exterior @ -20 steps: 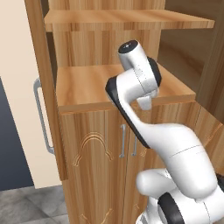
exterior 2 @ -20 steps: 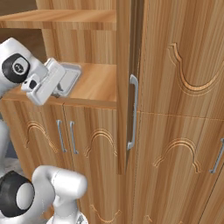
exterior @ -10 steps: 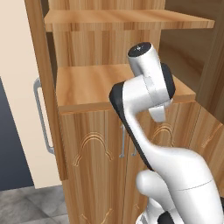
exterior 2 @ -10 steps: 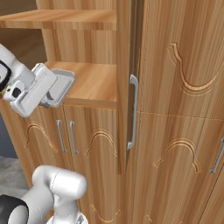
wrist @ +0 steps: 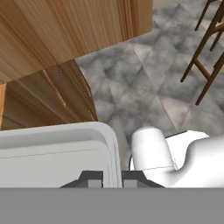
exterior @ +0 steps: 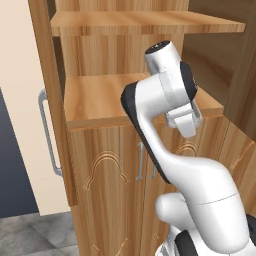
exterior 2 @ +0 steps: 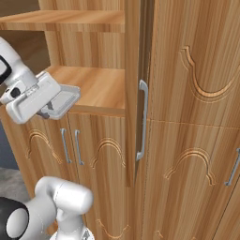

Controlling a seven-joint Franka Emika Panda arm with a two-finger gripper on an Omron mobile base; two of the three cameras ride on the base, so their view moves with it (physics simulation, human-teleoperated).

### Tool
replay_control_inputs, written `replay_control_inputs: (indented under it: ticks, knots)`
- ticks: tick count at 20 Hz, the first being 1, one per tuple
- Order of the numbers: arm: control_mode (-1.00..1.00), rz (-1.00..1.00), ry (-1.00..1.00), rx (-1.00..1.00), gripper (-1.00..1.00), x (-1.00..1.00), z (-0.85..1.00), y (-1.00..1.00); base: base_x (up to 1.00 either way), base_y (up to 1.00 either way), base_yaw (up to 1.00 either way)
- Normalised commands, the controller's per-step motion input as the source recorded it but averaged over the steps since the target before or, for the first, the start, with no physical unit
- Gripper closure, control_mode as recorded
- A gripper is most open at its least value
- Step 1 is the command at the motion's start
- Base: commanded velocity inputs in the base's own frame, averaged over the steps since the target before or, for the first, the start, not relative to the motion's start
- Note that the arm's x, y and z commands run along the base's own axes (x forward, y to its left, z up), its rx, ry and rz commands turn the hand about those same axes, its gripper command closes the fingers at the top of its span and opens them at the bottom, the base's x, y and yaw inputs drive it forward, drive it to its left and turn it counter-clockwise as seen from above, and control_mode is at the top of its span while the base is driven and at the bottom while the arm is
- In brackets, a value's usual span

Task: Retrieve the tupperware from the cabinet, then place the raw meat into the tupperware to avoid contamination.

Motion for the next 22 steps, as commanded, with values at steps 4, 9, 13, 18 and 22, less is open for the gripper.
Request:
replay_control_inputs:
  ticks: [4,9,13,18,22]
  knots:
    - [-1.00,0.00,-0.01,0.00,1.00,-0.04,0.00,-0.01,0.00,0.00,0.00]
    - [-1.00,0.00,0.03,0.01,1.00,-0.53,0.08,-0.07,0.00,0.00,0.00]
    - [-1.00,0.00,0.11,0.00,1.00,-0.67,0.17,-0.04,0.00,0.00,0.00]
    - [-1.00,0.00,0.03,0.00,1.00,-0.14,0.03,-0.01,0.00,0.00,0.00]
    - [-1.00,0.00,0.00,0.00,1.00,0.00,0.00,0.00,0.00,0.00,0.00]
